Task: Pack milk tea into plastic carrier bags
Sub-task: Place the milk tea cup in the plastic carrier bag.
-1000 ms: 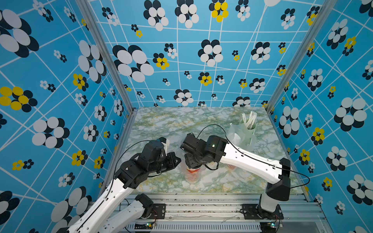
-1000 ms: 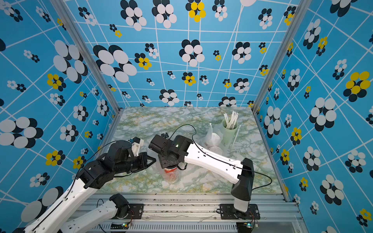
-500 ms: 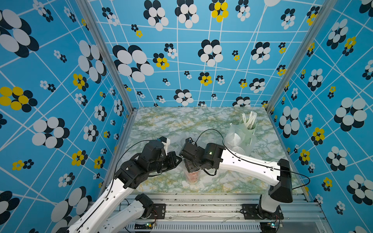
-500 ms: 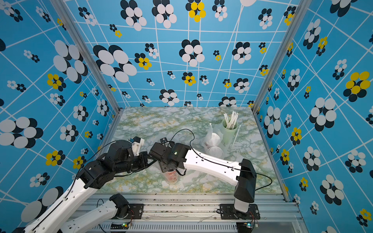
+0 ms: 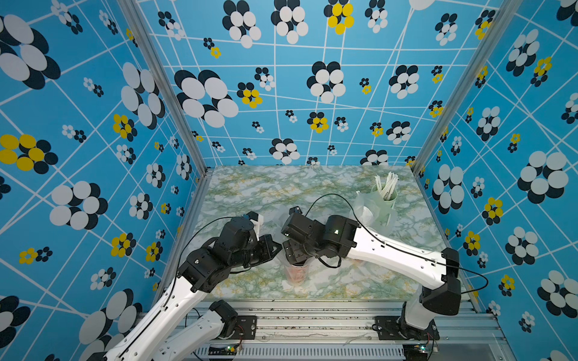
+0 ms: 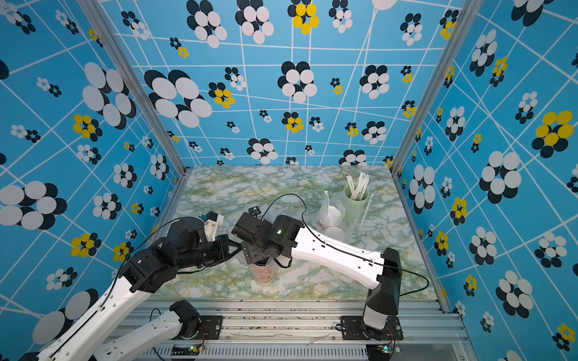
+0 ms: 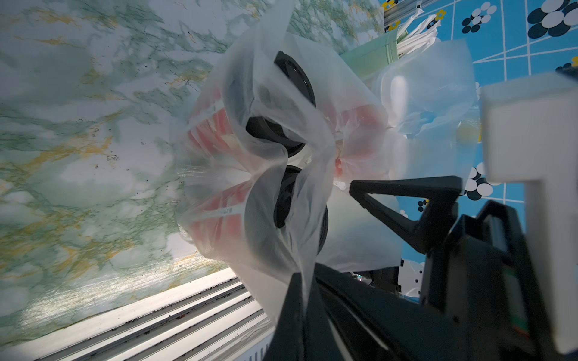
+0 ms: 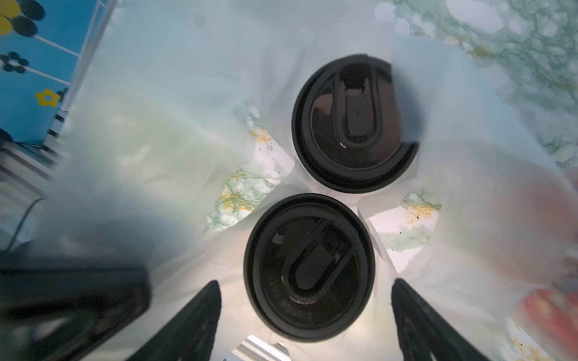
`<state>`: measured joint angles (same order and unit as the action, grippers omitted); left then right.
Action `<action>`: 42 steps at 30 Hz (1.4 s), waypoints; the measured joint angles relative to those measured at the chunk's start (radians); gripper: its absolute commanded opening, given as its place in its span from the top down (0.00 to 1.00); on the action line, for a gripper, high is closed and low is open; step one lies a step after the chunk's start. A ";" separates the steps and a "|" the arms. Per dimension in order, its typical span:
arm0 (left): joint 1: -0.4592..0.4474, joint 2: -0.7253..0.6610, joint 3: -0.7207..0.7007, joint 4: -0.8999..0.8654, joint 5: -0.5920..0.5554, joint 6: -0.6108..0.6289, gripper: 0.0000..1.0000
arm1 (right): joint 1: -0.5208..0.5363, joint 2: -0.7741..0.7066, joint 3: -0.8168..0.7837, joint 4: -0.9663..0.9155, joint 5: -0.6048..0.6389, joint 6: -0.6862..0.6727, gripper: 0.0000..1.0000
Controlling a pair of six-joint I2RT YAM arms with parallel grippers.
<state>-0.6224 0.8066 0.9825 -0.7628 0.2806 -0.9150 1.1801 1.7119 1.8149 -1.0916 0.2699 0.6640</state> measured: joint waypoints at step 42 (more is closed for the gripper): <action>0.079 0.200 0.151 -0.090 0.045 0.205 0.70 | -0.237 0.056 0.045 -0.162 -0.200 -0.042 0.78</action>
<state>-0.5434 1.0065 1.1336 -0.8528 0.3256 -0.7097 0.9436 1.7676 1.8599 -1.2533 0.0700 0.6224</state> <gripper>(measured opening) 0.367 0.269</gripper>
